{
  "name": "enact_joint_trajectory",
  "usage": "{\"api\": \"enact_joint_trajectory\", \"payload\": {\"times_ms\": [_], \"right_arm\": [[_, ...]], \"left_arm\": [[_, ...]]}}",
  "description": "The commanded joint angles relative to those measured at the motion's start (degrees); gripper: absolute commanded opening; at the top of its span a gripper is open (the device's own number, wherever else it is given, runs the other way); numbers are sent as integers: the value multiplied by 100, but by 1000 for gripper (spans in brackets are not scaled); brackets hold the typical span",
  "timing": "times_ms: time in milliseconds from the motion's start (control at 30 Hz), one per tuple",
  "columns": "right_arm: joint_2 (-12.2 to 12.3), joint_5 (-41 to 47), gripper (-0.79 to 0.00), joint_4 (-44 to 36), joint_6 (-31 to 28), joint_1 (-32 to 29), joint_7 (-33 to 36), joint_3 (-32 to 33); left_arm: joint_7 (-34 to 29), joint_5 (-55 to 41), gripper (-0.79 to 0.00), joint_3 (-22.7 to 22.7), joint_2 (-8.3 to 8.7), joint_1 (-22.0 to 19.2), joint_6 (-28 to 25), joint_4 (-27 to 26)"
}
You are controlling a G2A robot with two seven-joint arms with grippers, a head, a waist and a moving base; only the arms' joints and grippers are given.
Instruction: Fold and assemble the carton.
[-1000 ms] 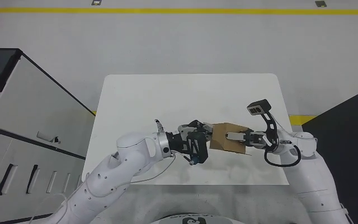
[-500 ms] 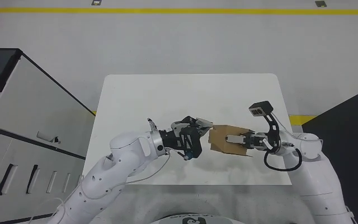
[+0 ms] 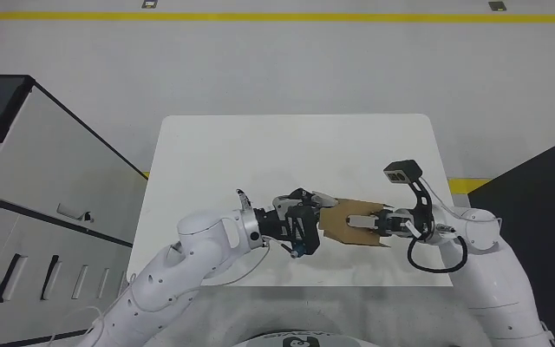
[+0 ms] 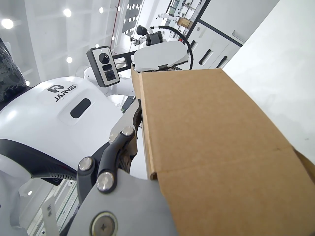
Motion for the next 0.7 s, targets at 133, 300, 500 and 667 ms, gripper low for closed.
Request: {"api": "enact_joint_trajectory", "payload": {"times_ms": [133, 300, 500, 667], "right_arm": [[57, 30, -785, -11, -60, -21, -60, -32], [102, 62, -785, -23, -73, -22, -73, -86], [148, 72, -785, -8, -91, 12, -91, -176], [185, 100, -785, 26, -106, 17, -106, -220]], "left_arm": [[-29, 0, -785, 15, -3, 1, -4, -7], [-18, -12, -785, 49, -6, 11, -36, -55], [4, -17, -785, 192, -33, -58, -69, -15], [6, -5, -785, 239, -46, -105, -59, 54]]}}
